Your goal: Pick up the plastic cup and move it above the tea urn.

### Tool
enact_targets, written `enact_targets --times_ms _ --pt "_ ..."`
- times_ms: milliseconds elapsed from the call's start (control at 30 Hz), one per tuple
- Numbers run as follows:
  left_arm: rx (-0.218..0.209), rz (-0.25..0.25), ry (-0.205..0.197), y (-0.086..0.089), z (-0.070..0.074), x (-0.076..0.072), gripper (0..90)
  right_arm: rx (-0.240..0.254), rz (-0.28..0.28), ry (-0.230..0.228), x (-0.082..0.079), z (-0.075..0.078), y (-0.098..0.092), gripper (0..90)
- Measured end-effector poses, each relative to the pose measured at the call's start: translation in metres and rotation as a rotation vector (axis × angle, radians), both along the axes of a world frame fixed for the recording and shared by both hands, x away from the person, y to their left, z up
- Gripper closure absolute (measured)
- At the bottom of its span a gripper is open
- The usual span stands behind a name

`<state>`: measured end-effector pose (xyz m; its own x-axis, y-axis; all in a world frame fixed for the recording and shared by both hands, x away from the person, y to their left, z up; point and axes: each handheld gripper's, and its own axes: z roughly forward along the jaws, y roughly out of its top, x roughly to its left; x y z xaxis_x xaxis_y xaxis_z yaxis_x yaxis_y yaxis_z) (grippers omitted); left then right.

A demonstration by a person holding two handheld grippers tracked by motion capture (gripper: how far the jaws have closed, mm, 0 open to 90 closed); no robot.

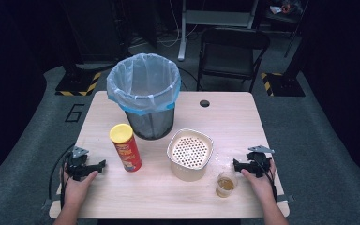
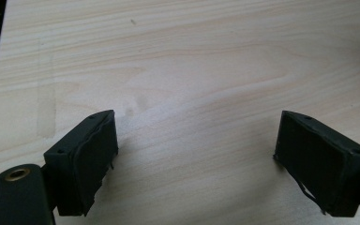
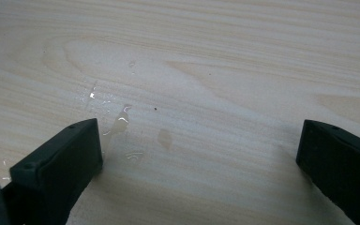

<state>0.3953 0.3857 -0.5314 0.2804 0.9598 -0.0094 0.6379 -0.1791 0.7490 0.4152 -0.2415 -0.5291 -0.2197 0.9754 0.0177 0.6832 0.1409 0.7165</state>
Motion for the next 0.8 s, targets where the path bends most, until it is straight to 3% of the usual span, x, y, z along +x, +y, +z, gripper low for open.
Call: enact_targets --times_ms 133,567,633,667,700,733,800 --pt "0.000 0.000 -0.002 -0.0002 -0.0001 0.0000 12.7 -0.008 0.025 -0.004 -0.0008 -0.0002 -0.0025 0.0" --pt "-0.010 -0.014 0.002 -0.0026 -0.0001 -0.0043 13.3 -0.008 0.031 -0.010 -0.0032 0.0001 -0.0043 2.2" --pt "-0.008 -0.015 0.005 -0.0024 0.0001 -0.0043 13.3 -0.003 0.029 -0.021 -0.0031 0.0003 -0.0052 6.3" --pt "-0.008 -0.014 0.002 -0.0028 -0.0002 -0.0045 13.4 -0.001 0.017 -0.030 -0.0041 0.0017 -0.0069 16.0" --pt "-0.008 -0.014 0.002 -0.0028 -0.0002 -0.0045 13.4 -0.001 0.017 -0.030 -0.0041 0.0017 -0.0069 16.0" --pt "-0.010 -0.012 0.003 -0.0031 -0.0002 -0.0046 13.4 0.001 0.007 -0.030 -0.0047 0.0039 -0.0091 23.1" --pt "-0.008 -0.009 0.003 -0.0033 -0.0001 -0.0046 13.4 -0.001 0.004 -0.024 -0.0052 0.0050 -0.0099 25.9"
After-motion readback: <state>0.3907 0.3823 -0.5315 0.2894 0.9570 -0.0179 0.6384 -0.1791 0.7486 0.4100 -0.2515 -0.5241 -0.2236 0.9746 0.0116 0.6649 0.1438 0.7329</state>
